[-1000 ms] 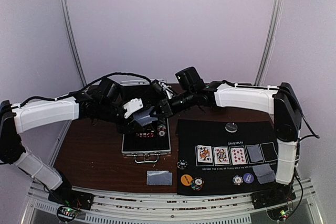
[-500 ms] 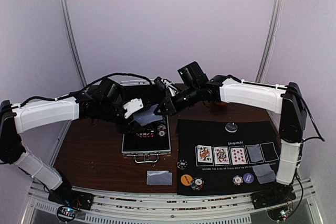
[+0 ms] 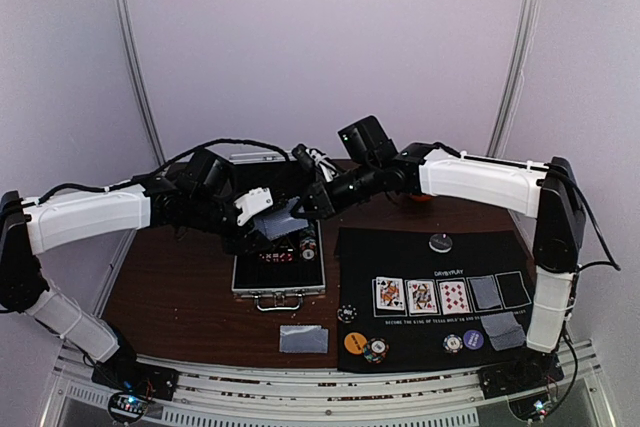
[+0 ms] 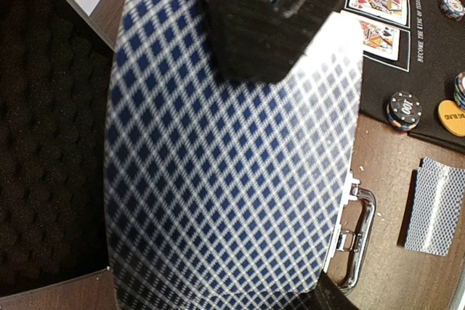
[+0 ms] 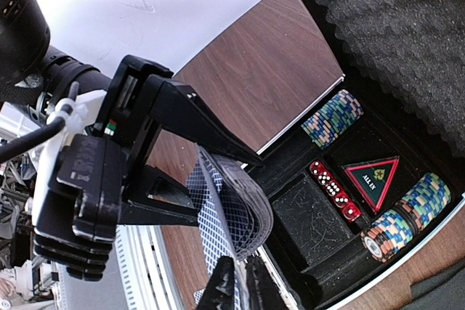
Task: Distribute texas hold em gaming equipment
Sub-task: Pick up the poker card from the face-down deck piles, then place the poker card in the community card area.
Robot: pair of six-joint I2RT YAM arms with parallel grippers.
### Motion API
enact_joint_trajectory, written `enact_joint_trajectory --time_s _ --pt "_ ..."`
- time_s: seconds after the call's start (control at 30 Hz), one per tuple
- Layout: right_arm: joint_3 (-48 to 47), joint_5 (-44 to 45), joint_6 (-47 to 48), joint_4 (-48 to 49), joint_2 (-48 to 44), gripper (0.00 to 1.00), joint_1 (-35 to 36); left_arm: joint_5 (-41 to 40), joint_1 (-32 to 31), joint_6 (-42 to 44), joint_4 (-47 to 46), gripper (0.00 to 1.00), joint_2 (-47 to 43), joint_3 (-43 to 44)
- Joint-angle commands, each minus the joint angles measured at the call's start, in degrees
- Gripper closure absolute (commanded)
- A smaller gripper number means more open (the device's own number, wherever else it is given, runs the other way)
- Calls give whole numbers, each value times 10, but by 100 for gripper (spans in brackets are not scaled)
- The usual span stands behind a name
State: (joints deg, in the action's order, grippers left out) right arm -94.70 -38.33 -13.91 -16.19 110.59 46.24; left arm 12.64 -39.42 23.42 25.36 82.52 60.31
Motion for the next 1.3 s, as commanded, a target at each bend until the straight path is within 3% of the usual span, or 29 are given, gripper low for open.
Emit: enact_joint_trajectory --time_s 0.0,0.23,0.37,0.83,1.0,1.1,1.27 --pt "-16 13 4 -4 -3 89 0 4 1 1 -19 51 -9 -2" --pt "-19 29 15 -29 -11 87 0 5 1 1 -19 50 -8 -1" --pt "-25 32 18 -41 -12 100 -2 6 0 1 -19 51 -7 -1" --pt "-8 -9 9 -52 -71 100 -28 6 1 1 -19 51 -6 0" --pt "84 -2 -73 25 -144 100 -85 6 0 1 -20 51 -7 -1" --pt "177 87 -164 54 -223 100 -145 5 1 0 -20 51 -7 -1" --pt "379 216 -292 -32 -376 100 -321 4 1 -1 -20 51 -9 1"
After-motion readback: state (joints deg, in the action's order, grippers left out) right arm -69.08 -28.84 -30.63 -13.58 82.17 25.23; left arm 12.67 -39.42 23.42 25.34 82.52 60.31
